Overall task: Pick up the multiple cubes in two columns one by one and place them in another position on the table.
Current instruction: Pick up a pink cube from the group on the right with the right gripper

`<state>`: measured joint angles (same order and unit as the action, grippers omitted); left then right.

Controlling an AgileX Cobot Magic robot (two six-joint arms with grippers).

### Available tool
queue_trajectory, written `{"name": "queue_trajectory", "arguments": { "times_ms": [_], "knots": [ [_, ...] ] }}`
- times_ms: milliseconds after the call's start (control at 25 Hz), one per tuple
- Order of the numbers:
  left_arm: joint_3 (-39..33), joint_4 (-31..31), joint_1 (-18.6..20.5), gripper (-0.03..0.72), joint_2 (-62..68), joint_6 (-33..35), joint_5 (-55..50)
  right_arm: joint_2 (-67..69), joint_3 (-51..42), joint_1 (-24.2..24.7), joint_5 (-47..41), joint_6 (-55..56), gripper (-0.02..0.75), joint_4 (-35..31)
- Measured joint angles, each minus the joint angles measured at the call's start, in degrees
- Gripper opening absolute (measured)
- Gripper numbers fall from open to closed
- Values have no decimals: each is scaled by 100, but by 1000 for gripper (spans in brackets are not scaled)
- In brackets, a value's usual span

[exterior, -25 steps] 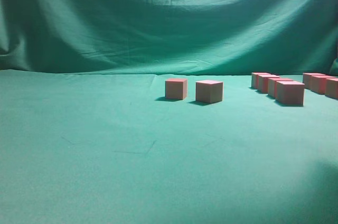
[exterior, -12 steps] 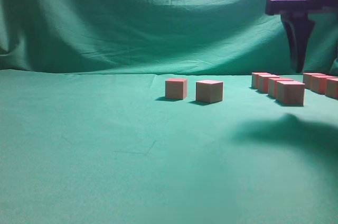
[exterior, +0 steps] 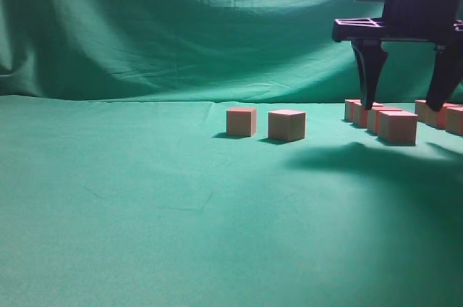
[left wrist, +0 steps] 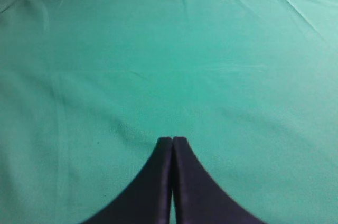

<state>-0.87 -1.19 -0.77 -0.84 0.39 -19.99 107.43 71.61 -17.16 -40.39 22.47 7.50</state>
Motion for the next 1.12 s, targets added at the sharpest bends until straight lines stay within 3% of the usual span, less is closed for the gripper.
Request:
{"name": "queue_trajectory", "arguments": {
  "times_ms": [160,200,360,720,840,1120],
  "knots": [
    [0,0,0,0,0,0,0,204,71,0,-10,-12,486,0],
    [0,0,0,0,0,0,0,227,71,0,-10,-22,420,0],
    [0,0,0,0,0,0,0,320,71,0,1,-33,272,0],
    [0,0,0,0,0,0,0,345,121,0,-124,-68,278,0],
    [0,0,0,0,0,0,0,163,142,-75,-668,-140,278,-10],
    [0,0,0,0,0,0,0,-580,998,-941,-1725,-1102,278,-553]
  ]
}}
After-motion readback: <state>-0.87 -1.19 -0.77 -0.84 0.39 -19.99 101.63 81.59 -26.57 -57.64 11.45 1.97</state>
